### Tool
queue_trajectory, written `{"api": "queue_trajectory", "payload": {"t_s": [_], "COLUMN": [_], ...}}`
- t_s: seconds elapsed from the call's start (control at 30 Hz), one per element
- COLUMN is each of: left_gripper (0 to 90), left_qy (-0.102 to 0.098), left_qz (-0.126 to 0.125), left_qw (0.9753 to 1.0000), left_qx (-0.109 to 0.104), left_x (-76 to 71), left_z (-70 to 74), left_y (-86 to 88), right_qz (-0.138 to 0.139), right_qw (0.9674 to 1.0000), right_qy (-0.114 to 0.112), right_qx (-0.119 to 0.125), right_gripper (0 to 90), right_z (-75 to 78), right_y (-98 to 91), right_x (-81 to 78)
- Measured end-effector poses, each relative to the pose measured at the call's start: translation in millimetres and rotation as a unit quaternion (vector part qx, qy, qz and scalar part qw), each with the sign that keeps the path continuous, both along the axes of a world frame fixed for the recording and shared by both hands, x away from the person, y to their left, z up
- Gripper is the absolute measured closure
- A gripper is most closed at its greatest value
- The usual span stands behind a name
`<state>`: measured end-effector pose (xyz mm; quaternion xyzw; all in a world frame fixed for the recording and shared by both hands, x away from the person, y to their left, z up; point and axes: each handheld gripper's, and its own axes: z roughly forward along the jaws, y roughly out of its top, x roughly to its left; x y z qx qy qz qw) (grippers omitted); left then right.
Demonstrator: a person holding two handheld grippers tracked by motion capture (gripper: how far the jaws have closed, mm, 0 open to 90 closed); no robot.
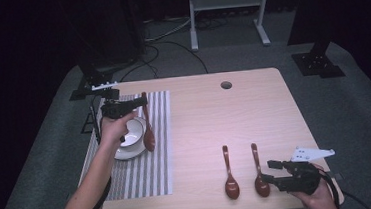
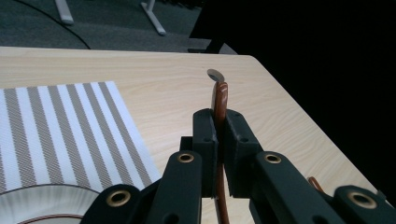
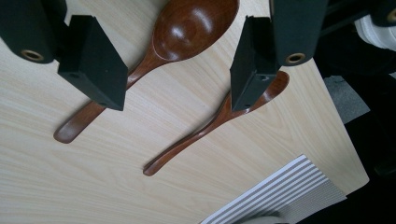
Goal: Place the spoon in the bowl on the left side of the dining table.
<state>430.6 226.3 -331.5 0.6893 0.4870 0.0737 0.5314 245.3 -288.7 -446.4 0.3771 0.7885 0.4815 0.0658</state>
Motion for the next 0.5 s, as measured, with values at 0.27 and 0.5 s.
{"api": "queue_trajectory", "payload": {"t_s": [0.27,0.5], "left_gripper": [84.4,84.4], "left_qy": [-0.001,-0.002], "left_qz": [0.012,0.023], "left_qw": [0.9999,0.9997], "left_qx": [0.002,0.001], "left_x": [2.8,5.7], "left_z": [3.4,4.8], "left_y": [8.9,16.3], "right_qz": [0.0,-0.001], "right_qw": [1.0,1.0], "right_qy": [0.001,-0.001], "right_qx": [0.0,0.0], "right_gripper": [35.6,35.6], "right_z": [0.0,0.7], "right_y": [-0.3,-0.4], "right_x": [0.1,0.4]}}
